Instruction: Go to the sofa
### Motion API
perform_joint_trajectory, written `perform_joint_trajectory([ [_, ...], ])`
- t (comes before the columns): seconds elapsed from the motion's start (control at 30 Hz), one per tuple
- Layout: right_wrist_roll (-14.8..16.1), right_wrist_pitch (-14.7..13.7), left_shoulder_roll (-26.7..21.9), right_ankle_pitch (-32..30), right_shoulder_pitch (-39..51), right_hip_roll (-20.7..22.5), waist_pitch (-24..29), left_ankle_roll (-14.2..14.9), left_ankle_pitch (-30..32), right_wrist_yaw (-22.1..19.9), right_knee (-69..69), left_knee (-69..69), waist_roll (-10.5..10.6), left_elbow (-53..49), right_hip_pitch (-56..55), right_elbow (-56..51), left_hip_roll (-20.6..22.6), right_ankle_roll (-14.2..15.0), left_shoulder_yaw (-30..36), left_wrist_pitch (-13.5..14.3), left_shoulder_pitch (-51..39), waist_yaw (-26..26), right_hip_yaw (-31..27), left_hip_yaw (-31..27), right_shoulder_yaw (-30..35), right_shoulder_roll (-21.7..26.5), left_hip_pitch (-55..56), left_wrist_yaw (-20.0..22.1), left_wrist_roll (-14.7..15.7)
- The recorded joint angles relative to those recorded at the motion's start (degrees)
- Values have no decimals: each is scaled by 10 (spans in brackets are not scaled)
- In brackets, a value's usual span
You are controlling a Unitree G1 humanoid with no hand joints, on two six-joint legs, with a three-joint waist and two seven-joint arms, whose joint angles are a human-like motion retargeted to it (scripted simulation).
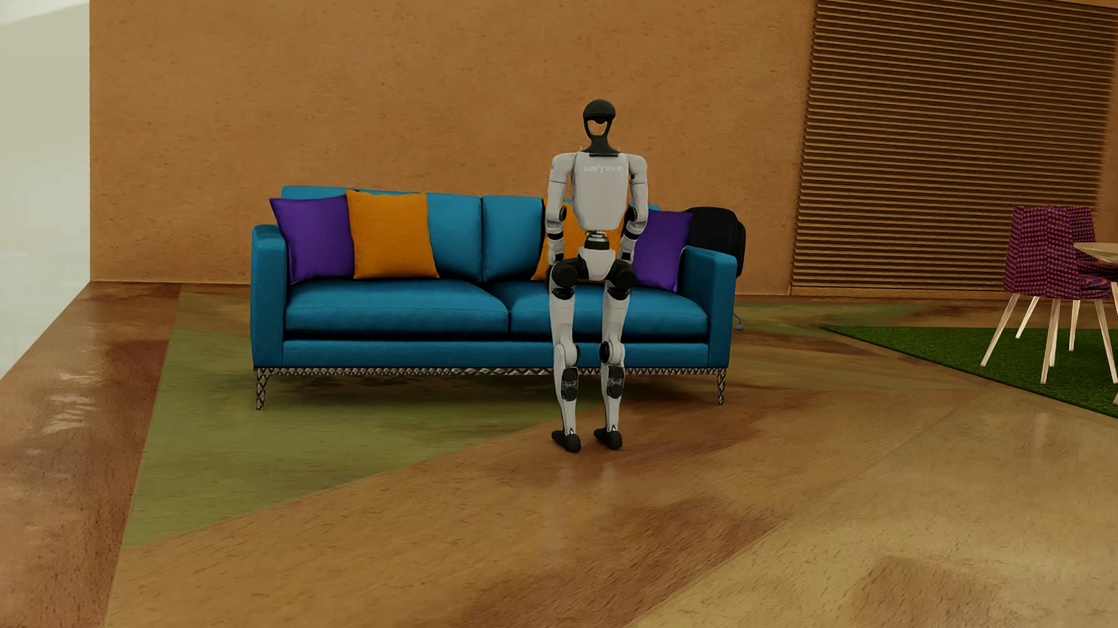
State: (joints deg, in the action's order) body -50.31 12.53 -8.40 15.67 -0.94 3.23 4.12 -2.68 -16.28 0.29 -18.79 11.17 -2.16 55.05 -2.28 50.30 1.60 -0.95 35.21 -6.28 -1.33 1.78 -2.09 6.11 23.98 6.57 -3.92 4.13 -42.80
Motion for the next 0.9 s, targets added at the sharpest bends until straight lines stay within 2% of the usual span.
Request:
perform_joint_trajectory([
  [0.53,-8,-4,-5,6,3,-5,-2,0,-1,6,7,-1,1,-5,5,9,4,-4,-4,1,-2,-2,13,-15,5,0,1,2,1],
  [0.7,-10,-13,-14,17,-7,-16,-2,-3,-5,7,29,5,4,-5,18,9,14,6,-7,9,2,-5,28,-32,12,4,8,-3,4],
  [0.8,1,-3,-13,21,-10,-26,2,-7,-9,7,33,19,6,-7,19,10,22,8,-18,16,3,-10,47,-50,17,0,19,-28,11],
  [0.9,-10,-8,-14,21,-3,-34,6,-10,-8,5,23,28,7,-12,11,16,29,6,-21,31,13,-14,65,-66,38,10,31,-60,9],
])
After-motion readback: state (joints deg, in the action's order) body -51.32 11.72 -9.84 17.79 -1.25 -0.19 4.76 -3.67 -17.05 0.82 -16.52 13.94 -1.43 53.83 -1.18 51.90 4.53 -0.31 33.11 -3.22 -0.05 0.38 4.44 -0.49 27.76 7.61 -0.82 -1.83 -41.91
